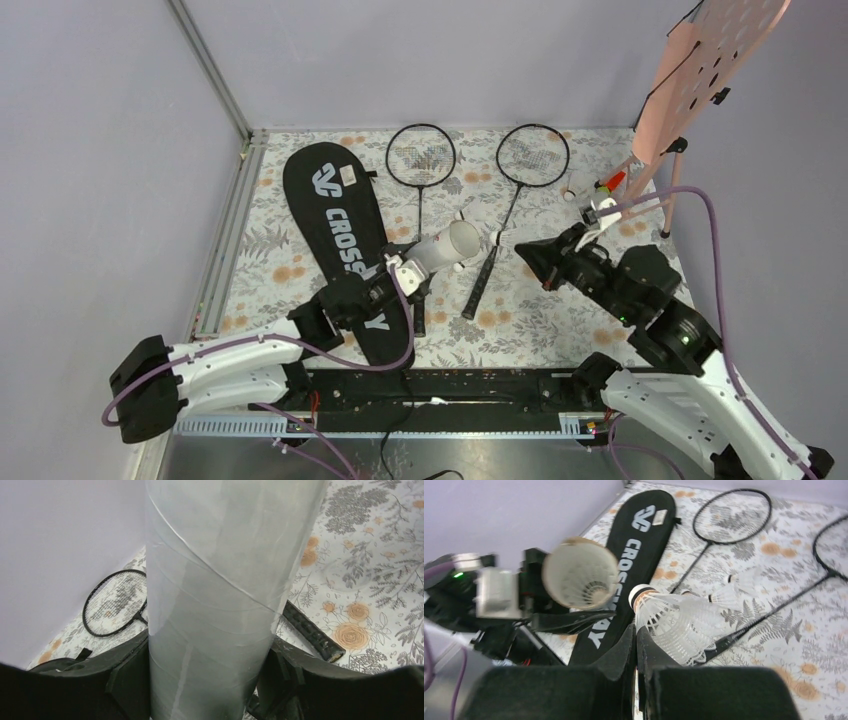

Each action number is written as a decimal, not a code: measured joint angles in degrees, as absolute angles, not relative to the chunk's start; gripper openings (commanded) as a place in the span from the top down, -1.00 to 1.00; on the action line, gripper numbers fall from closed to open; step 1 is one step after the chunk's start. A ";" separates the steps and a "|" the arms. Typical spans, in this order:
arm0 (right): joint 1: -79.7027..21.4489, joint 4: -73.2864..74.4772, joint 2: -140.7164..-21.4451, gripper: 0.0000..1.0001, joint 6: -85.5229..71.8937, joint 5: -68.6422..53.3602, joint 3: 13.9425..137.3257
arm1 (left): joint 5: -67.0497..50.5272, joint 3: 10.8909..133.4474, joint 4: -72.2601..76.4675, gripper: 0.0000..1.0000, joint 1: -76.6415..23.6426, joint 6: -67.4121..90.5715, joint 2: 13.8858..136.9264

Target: Pack up the badminton gear

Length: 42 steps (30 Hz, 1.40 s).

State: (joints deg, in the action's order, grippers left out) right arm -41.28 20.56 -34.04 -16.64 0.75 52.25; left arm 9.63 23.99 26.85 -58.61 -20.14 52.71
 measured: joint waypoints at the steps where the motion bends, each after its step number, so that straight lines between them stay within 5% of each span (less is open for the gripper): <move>1: -41.25 21.19 -33.30 1.00 -15.59 -0.86 53.19 | 9.02 24.47 26.37 -0.13 -58.61 -20.34 53.34; 19: -41.25 24.36 -44.18 1.00 -12.58 -22.24 59.18 | 2.00 26.98 22.00 -0.12 -58.61 -22.57 56.45; 32: -41.25 19.88 -55.11 0.91 -18.72 -26.65 59.22 | -0.62 26.50 20.53 -0.12 -58.59 -23.09 54.68; 35: -41.25 19.79 -56.42 0.71 -19.77 -26.79 59.22 | -0.93 26.11 20.64 -0.13 -58.54 -23.14 54.15; 39: -41.28 19.20 -56.75 0.09 -20.45 -27.66 59.37 | -1.02 25.71 21.04 -0.13 -58.54 -23.27 53.95; 42: -41.12 20.69 -55.61 -0.18 -19.64 -25.19 60.38 | -0.36 25.50 20.93 -0.13 -58.41 -23.11 53.67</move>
State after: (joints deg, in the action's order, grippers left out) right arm -41.12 20.69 -55.61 -19.64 -25.19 60.38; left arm -0.36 25.50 20.93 -58.41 -23.11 53.67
